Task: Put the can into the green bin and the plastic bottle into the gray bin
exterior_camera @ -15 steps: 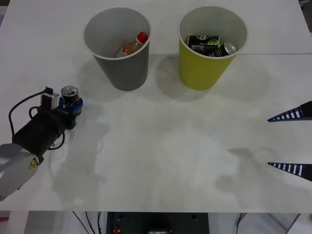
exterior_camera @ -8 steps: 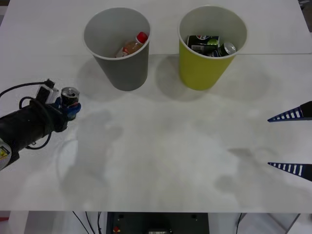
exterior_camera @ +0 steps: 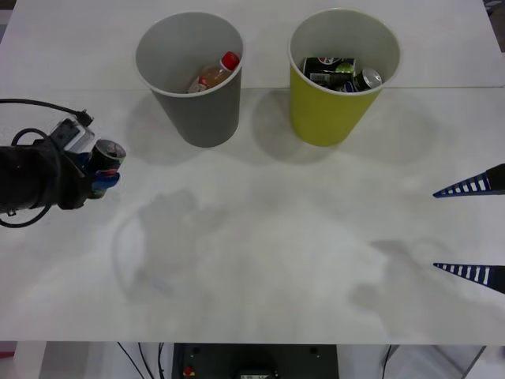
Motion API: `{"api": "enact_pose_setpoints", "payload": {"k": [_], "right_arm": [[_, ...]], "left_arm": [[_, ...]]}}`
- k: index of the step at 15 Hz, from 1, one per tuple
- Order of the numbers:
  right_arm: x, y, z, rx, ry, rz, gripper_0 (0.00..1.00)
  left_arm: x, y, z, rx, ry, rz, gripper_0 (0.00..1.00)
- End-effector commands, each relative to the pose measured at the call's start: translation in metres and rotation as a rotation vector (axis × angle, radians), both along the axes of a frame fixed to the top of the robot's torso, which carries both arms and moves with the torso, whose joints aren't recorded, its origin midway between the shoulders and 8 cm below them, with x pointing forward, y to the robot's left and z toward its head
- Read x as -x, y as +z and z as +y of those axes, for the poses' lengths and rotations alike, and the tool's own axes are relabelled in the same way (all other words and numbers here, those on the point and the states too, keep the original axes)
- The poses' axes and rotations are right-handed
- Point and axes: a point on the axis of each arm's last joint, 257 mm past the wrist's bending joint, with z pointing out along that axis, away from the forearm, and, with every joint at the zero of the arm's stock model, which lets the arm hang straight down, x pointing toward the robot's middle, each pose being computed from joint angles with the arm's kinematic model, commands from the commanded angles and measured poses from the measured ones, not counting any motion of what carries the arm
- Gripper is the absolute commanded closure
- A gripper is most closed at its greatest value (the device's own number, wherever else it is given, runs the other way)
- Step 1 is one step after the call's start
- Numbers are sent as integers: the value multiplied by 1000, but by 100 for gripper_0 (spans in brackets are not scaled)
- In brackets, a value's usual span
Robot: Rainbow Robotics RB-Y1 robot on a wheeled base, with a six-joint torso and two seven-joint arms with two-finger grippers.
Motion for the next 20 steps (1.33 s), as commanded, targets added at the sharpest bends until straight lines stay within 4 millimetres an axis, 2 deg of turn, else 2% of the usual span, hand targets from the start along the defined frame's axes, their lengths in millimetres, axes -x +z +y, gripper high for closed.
{"api": "enact_pose_setpoints", "payload": {"k": [1, 5, 9, 13, 20], "right_arm": [[0, 0, 0, 0, 0, 0, 0], [0, 0, 0, 0, 0, 0, 0], [0, 0, 0, 0, 0, 0, 0], [0, 0, 0, 0, 0, 0, 0], [0, 0, 0, 0, 0, 0, 0]], "left_arm": [[4, 15, -6, -96, -83, 35, 100], [15, 55, -44, -176, -196, 68, 100], [12, 84, -84, -193, -239, 57, 100], [10, 116, -131, -81, -203, 16, 99], [5, 157, -191, -26, -273, -25, 99]]}}
